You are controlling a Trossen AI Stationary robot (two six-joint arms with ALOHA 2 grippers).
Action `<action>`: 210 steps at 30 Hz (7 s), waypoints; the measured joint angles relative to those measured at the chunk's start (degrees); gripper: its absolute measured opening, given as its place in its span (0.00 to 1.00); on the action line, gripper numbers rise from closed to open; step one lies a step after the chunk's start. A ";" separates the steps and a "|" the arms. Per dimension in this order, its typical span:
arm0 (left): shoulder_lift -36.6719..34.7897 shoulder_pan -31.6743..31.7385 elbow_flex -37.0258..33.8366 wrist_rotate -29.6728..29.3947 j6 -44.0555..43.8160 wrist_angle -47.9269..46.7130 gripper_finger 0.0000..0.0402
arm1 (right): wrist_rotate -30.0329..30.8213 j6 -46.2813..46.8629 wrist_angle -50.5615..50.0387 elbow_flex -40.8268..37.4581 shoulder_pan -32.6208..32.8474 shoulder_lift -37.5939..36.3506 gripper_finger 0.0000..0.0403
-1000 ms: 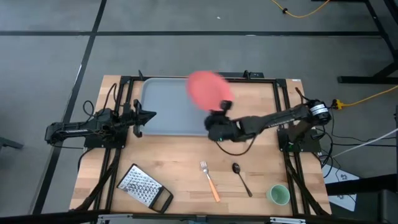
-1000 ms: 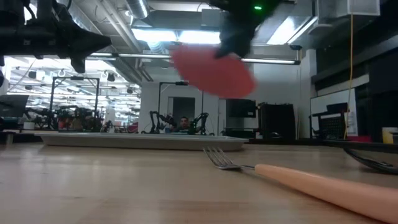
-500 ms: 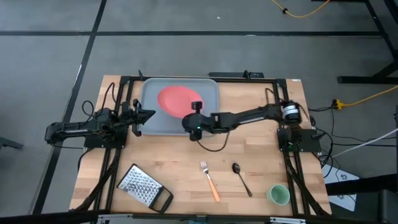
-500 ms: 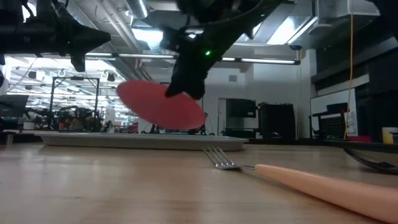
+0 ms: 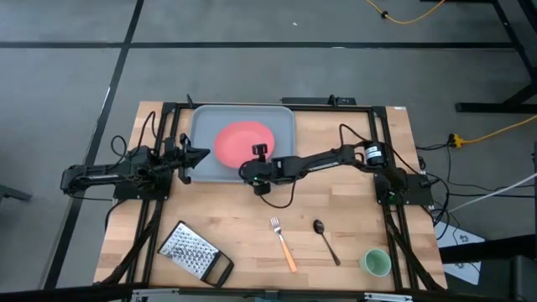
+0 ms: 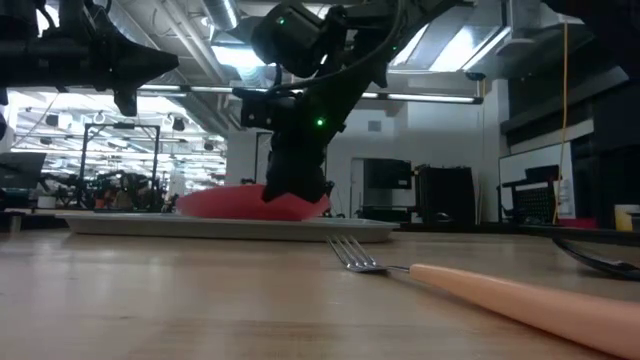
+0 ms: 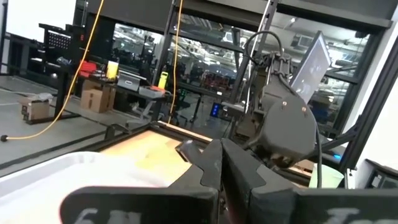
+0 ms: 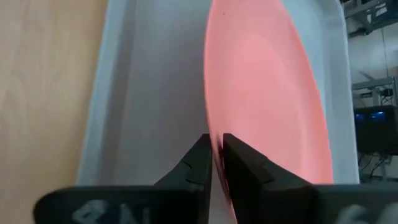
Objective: Pick and place plate/cup/fork/spoon on tray
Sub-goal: Put the pink plate on the gray serving tray, then put the green cup on the gray serving tray
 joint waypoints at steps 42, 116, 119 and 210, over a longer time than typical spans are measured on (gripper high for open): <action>0.00 -0.02 0.00 -0.09 -0.02 -0.21 0.00 | 15.22 -1.20 -10.87 -0.07 2.64 -3.92 0.13; 0.01 -1.11 0.00 -5.68 1.47 1.76 0.00 | -24.98 98.93 -66.31 -0.07 69.78 -30.35 0.13; 0.00 -1.11 0.00 -5.68 1.49 1.76 0.00 | -24.96 98.29 -67.01 -0.07 69.90 -30.35 0.13; 0.01 -1.13 0.01 -4.44 1.51 1.06 0.00 | -18.73 102.29 -52.69 -23.85 71.13 -39.79 0.18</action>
